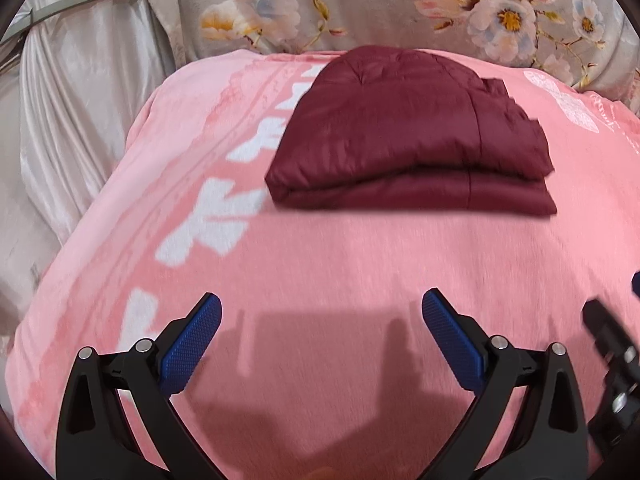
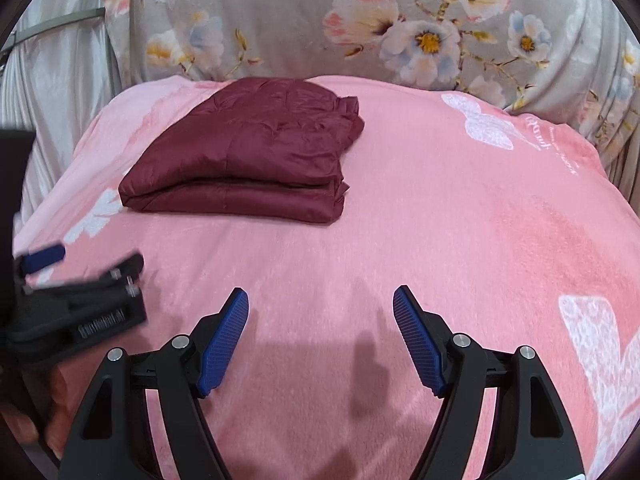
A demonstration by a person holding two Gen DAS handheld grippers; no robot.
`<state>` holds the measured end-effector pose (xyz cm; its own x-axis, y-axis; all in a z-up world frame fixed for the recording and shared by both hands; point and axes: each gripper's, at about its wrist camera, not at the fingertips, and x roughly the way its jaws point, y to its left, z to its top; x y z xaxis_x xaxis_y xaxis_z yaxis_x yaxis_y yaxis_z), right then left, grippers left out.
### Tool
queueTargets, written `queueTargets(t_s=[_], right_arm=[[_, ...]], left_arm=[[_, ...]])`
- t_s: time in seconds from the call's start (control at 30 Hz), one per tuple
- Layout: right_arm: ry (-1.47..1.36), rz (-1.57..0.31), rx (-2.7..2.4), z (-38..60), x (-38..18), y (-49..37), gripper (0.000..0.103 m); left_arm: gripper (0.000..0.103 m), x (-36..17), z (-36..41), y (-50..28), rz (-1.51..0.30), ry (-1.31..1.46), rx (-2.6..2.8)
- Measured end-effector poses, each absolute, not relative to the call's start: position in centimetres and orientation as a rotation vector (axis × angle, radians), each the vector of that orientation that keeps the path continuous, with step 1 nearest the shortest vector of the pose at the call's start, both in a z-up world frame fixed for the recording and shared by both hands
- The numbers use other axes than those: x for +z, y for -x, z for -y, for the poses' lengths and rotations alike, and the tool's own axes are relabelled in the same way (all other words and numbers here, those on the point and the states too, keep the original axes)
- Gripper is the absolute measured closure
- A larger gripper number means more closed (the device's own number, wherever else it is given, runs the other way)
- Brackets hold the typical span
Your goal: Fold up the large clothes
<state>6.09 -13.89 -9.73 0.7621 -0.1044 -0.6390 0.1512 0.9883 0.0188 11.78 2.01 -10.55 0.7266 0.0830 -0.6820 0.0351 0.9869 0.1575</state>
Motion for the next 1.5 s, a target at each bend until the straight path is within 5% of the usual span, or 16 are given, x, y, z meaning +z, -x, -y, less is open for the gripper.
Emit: queueTargets(t_s=[1.5], right_arm=[[0.023, -0.712, -0.161, 12.5, -10.5, -6.3, 0.030]], left_arm=[[0.005, -11.0, -1.4, -11.0, -0.715, -0.204, 0.043]])
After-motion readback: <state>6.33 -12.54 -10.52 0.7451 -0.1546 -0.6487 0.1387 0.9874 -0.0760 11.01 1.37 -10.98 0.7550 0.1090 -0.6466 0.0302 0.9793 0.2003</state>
